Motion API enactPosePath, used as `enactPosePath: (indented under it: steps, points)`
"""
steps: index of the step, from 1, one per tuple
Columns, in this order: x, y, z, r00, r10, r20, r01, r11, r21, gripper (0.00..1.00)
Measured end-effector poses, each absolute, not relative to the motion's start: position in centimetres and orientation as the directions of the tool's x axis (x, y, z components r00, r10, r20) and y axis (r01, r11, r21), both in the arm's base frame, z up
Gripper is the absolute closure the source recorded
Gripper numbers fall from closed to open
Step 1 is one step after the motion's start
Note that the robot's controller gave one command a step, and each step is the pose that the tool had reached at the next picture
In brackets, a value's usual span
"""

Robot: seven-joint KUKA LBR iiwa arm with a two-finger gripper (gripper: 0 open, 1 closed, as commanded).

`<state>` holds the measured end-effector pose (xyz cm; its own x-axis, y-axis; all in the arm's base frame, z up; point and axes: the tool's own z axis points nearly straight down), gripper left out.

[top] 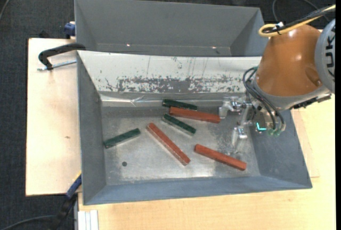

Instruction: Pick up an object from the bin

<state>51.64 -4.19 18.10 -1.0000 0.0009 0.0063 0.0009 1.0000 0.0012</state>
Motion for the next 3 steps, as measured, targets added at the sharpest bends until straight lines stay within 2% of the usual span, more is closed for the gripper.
enactPosePath:
  steps: [1,2,3]
  points:
    - [49.4,-6.2,6.7,-0.976,0.216,0.007,0.216,0.976,0.000,0.00]
    - [49.3,-5.8,10.1,-0.940,0.340,-0.007,0.340,0.940,0.003,0.00]
    - [49.4,-5.0,10.4,-0.883,0.469,-0.005,0.469,0.883,0.003,0.00]
